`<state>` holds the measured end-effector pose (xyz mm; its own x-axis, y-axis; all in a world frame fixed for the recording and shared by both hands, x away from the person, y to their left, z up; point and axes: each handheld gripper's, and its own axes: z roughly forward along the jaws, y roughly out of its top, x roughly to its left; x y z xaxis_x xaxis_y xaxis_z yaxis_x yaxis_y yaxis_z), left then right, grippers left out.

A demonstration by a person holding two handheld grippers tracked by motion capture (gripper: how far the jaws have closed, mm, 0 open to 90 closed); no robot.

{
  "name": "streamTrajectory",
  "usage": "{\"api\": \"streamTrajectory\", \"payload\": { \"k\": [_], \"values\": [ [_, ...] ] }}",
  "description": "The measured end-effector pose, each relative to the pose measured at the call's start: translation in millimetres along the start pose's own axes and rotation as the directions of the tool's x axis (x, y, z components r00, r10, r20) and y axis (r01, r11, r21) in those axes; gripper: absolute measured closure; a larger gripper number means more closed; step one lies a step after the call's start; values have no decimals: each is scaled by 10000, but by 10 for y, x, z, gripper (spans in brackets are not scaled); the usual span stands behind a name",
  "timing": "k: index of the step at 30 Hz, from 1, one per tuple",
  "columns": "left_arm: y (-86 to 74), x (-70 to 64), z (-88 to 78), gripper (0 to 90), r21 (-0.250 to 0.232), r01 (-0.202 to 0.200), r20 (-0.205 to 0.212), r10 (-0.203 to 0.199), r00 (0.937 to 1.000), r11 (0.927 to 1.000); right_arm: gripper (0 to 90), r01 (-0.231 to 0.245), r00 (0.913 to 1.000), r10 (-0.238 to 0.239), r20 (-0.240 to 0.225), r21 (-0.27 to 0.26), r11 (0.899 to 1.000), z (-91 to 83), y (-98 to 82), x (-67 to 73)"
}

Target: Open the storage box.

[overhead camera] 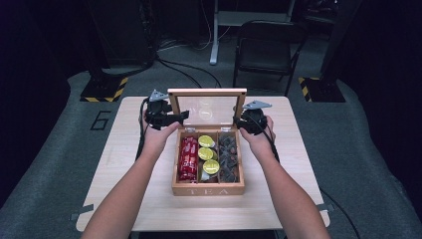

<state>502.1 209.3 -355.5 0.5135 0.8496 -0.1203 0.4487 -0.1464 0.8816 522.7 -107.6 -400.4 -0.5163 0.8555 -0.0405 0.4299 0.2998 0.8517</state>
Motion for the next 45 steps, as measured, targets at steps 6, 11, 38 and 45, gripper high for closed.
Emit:
{"api": "streamTrajectory", "payload": {
  "k": [6,11,38,45],
  "values": [
    [-7,-10,38,254,-15,-107,-103,107,9999,9999,642,-40,10000,40,-1,-9,10000,3,2,0],
    [-32,3,57,330,-59,-761,-401,758,9963,9971,642,-26,10000,26,2,-8,10000,7,3,-4],
    [-123,151,110,631,-71,-388,-846,381,9957,9992,643,-395,9992,396,102,-27,9992,42,24,-13],
    [-107,180,132,644,-76,-331,-756,324,9966,9994,643,-491,9987,491,137,18,9988,63,43,-20]
  ]
}}
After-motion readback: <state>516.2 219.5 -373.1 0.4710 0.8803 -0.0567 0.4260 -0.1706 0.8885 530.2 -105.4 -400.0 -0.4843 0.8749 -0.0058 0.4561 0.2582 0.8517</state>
